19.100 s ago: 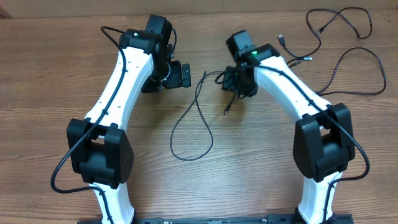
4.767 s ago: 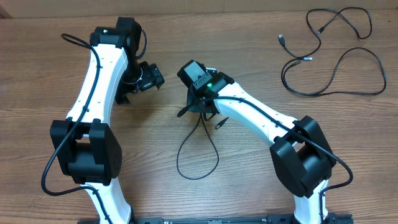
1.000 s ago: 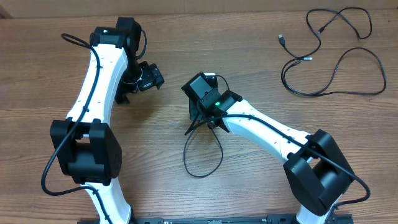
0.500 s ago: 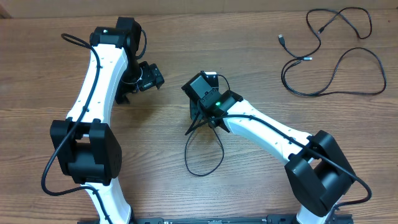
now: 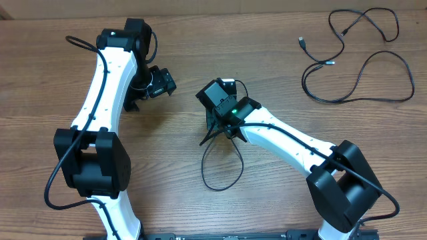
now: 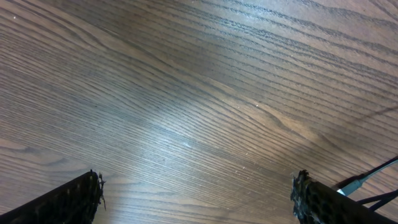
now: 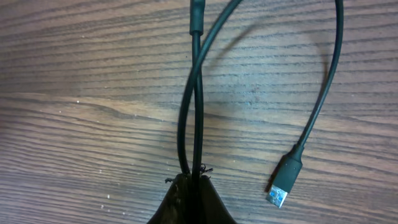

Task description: Untangle cables

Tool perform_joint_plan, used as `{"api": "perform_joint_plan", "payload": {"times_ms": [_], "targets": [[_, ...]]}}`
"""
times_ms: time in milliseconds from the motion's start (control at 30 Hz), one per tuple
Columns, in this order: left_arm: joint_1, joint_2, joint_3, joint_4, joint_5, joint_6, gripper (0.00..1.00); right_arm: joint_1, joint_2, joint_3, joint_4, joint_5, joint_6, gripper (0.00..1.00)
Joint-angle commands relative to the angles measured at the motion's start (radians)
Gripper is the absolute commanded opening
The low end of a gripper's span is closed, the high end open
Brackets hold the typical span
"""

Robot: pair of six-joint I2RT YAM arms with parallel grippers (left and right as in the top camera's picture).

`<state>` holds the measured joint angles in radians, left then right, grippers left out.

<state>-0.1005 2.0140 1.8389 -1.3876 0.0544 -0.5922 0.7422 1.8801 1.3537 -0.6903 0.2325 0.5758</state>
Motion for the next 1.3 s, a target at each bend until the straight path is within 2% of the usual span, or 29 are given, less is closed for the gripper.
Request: {"api": "perform_joint_plan", "payload": {"times_ms": [0,1267], "targets": [[0.001,-0.028,0.021,0.002,-0.016,0.017,1.0,0.003,-0.015,-0.008,0.004,0.005,0.0,0.04],[0.001,-0.028,0.021,0.002,-0.016,0.017,1.0,0.003,0.148,-0.008,0.013,-0.051,0.003,0.04]]}}
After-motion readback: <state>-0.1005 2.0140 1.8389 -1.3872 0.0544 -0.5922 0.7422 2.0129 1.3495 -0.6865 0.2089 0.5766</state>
